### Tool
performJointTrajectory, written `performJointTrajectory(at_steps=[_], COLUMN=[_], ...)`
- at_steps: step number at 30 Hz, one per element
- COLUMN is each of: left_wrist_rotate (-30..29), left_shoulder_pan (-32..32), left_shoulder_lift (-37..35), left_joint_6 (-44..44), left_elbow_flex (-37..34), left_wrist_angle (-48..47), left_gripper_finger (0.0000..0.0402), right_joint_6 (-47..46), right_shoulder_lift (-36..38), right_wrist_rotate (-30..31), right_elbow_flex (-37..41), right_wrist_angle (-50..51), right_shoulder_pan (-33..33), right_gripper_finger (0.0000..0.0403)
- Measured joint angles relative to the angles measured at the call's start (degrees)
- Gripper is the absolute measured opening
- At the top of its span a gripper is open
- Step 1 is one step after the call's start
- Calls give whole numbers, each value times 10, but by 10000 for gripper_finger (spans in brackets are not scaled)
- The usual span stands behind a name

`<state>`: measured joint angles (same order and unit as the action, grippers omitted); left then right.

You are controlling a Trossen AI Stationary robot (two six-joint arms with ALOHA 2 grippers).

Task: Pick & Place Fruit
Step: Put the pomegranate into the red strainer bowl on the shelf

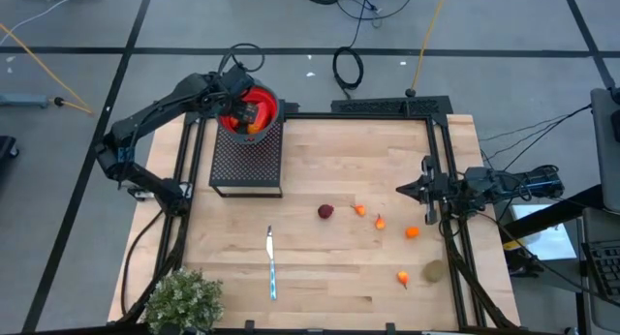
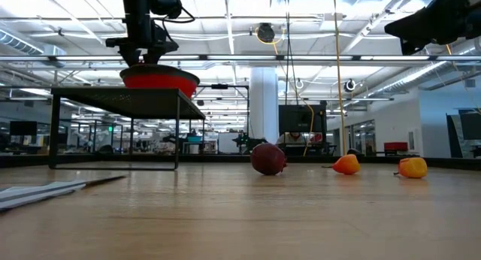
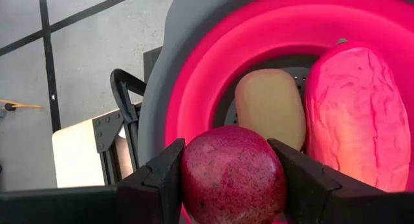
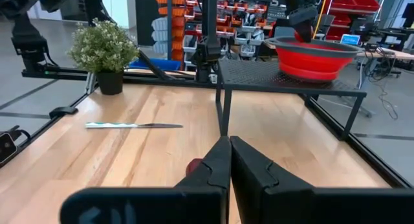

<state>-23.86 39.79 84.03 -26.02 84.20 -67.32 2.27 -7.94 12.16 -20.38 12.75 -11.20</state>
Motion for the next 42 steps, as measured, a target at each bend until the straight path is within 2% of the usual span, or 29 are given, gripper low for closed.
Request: performJointTrajectory(at_steps=[5, 9, 23, 39, 42], left_wrist_rotate=[-6, -40, -69, -48, -46], left_shoulder_pan=[0, 1, 4, 7, 7], left_shoulder_lift=[0, 6, 76, 76, 76], left_joint_6=[6, 29, 62, 66, 76], left_elbow_flex=[0, 0, 0, 0, 0], left_wrist_angle=[19, 31, 35, 47, 46], left_gripper_finger=[191, 191, 191, 192, 202], right_joint_6=[11, 16, 14, 14, 14], right_shoulder_lift=[0, 0, 0, 0, 0], right_wrist_rotate=[0, 0, 0, 0, 0], right_elbow_flex=[0, 0, 0, 0, 0], right_wrist_angle=[0, 0, 0, -2, -6], right_shoulder_pan=[0, 0, 0, 0, 0], right_gripper_finger=[0, 0, 0, 0, 0])
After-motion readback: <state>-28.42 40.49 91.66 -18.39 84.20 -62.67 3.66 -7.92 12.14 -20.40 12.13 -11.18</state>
